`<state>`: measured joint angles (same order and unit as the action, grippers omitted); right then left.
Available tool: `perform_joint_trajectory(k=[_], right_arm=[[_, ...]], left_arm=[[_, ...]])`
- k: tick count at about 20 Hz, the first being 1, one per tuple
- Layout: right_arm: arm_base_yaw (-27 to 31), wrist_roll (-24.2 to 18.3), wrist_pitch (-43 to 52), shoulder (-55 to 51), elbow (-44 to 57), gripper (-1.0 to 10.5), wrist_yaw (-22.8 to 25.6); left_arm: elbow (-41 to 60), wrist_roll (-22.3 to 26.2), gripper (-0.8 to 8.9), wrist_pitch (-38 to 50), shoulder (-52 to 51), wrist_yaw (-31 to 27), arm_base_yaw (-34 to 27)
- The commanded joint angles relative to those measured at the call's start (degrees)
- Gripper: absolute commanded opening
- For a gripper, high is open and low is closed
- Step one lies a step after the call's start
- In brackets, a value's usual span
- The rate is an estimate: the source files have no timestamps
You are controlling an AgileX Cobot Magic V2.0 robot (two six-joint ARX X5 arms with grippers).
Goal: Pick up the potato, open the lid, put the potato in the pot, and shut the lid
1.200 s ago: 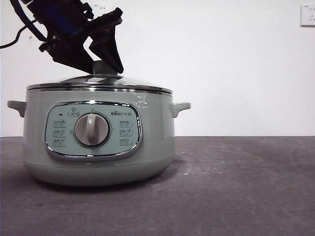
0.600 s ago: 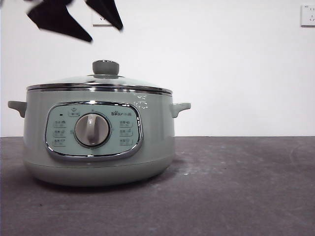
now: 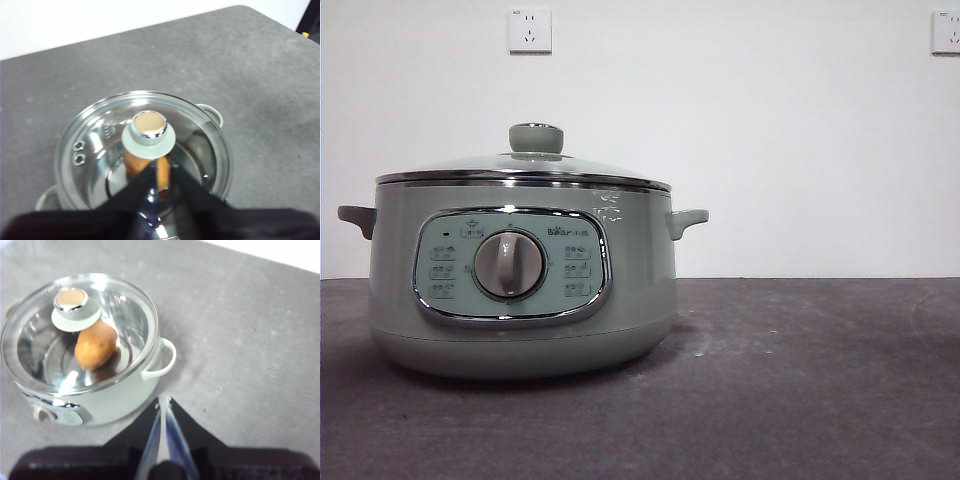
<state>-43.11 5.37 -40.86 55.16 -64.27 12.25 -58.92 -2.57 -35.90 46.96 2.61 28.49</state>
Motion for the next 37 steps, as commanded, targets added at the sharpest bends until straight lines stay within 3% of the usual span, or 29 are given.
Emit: perform_joint_trajectory(k=[1,3,8,22,24,27,32,37], right_arm=[[0.02,1.01,6.97,-4.79,8.98,-0.1,0.37],[0.02,1.01,12.07,-8.81,15.39,-0.1,0.35],[-0.09,1.44,20.39,-15.30,26.47,-0.1,0.28],[-0.02,2.69,19.23,-14.99,26.73,0.0,0.09],[-0.02,2.69,19.23,-14.99,26.73,0.0,0.09],[-0.02,2.69,19.21,-15.06,26.73,0.0,0.09],[-0.02,2.69,19.21,-15.08,26.73,0.0,0.09],[-0.02,2.69,19.21,-15.08,26.73,0.0,0.11]], left_arm=[[3.37,1.14,-0.08,1.53,-3.19,-1.07,0.76],[7.08,1.18,-0.08,2.56,-6.67,-3.74,1.29],[18.10,1.14,-0.08,7.26,-16.04,-4.07,1.60],[19.19,-0.79,-0.04,3.21,-15.87,-4.02,1.62],[19.19,6.21,-0.04,3.28,-17.03,-5.07,1.14],[19.26,9.97,-0.04,4.68,-20.15,-5.03,-2.93],[21.42,10.08,-0.04,6.80,-26.95,-2.36,-14.91],[34.82,9.90,-0.04,15.76,-35.58,2.97,-22.14]])
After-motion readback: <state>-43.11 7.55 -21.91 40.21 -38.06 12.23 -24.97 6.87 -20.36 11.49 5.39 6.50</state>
